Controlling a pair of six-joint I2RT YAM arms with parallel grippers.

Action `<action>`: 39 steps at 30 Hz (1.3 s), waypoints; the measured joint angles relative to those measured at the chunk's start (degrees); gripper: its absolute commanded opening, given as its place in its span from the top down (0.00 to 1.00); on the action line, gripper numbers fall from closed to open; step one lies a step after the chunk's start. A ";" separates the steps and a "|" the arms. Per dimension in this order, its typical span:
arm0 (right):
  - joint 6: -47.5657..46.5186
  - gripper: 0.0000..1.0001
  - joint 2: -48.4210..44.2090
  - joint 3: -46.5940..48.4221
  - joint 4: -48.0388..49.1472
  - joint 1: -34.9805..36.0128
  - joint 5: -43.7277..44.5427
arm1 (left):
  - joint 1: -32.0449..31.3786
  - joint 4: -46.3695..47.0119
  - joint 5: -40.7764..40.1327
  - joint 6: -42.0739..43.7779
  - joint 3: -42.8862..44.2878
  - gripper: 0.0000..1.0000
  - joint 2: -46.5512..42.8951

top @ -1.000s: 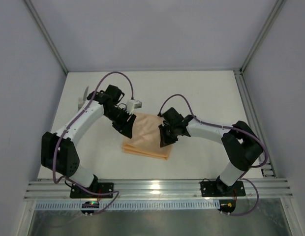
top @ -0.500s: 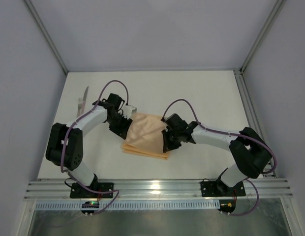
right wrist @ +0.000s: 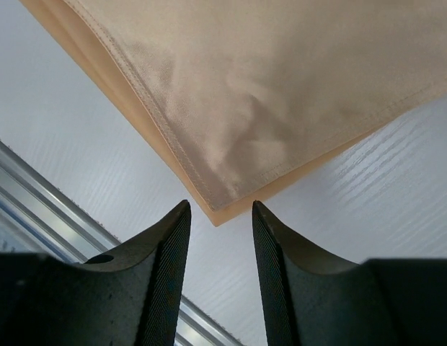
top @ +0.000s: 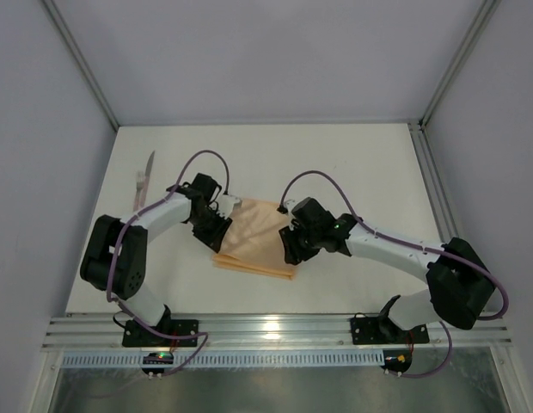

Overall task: Fold the napkin into a case and place the utensils inside
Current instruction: Smooth out the upper triangle-folded napkin at the center of the board.

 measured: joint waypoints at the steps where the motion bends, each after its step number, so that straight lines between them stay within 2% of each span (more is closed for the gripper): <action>1: -2.40 0.55 -0.07 0.11 0.04 0.24 -0.02 | -0.09 0.07 0.00 0.02 -0.11 0.67 0.00; 9: -17.33 0.55 0.70 0.74 -0.37 2.71 0.00 | -1.29 0.85 -1.27 0.48 -1.95 0.68 -0.44; 15: -24.37 0.57 4.20 2.82 -0.50 5.11 0.46 | -1.75 1.18 -1.62 1.07 -2.51 0.68 -0.63; 22: -28.48 0.62 8.31 3.48 -0.85 6.25 1.07 | -1.75 1.22 -1.95 1.51 -2.60 0.68 -0.92; 35: -31.10 0.62 11.58 3.54 -2.16 7.06 2.75 | -1.75 1.18 -1.95 1.53 -2.60 0.68 -1.44; 37: -31.32 0.68 12.00 3.63 -2.29 7.34 3.23 | -1.75 1.18 -1.95 1.53 -2.60 0.68 -1.46; 39: -31.56 0.68 12.41 4.07 -2.54 7.58 3.89 | -1.75 1.18 -1.92 1.53 -2.60 0.68 -1.46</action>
